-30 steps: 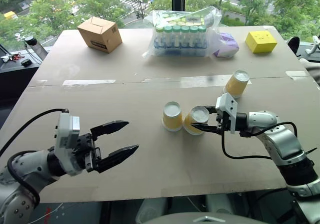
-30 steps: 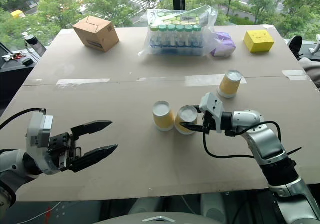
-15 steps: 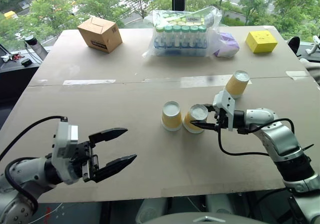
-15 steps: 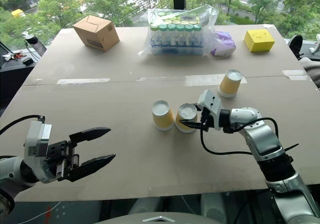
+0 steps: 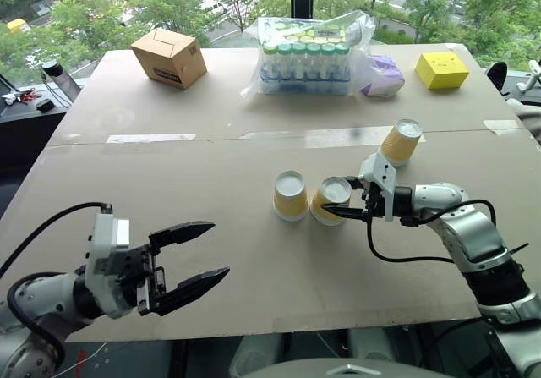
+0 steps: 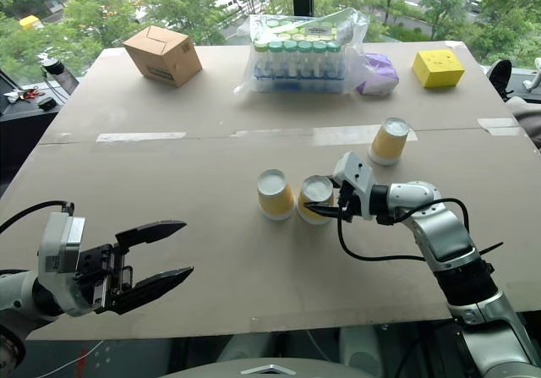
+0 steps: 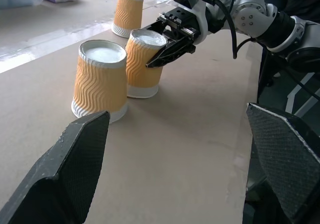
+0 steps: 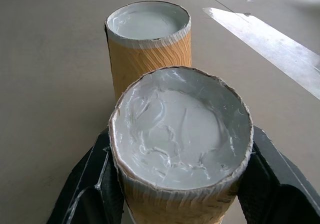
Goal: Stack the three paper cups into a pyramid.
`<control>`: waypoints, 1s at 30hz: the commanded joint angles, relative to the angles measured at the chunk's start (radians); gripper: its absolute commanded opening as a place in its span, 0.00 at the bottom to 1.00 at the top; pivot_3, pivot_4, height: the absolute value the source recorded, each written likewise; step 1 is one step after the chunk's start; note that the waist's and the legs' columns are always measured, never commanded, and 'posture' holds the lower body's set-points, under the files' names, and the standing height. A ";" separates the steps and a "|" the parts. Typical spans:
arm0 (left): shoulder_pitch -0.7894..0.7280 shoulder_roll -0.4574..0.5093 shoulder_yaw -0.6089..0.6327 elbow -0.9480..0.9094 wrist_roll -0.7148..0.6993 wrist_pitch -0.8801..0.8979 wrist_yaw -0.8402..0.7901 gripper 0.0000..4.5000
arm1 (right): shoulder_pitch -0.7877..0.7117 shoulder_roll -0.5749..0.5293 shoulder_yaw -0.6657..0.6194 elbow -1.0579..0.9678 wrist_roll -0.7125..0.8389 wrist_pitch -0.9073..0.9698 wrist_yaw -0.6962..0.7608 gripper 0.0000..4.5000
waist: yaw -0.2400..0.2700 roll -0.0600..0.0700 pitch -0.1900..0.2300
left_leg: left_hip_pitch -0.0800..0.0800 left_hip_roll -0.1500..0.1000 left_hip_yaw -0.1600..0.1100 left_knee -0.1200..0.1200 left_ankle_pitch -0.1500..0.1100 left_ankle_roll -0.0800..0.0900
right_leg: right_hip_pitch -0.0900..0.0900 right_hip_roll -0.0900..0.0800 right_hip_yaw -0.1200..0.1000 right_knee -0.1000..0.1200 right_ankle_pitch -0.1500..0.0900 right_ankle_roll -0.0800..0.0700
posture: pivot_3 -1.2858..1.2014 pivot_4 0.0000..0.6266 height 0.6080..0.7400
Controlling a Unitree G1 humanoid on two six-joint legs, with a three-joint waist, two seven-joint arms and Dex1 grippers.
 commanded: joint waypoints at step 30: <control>-0.055 -0.025 -0.037 0.005 0.003 -0.033 0.019 1.00 | -0.231 -0.011 -0.286 0.365 -0.066 -0.078 -0.341 0.99 | -0.009 0.001 0.001 | -0.001 0.000 0.002 -0.001 0.000 0.000 | -0.001 0.000 0.001 -0.001 0.000 0.000 | 0.52 0.24 1.00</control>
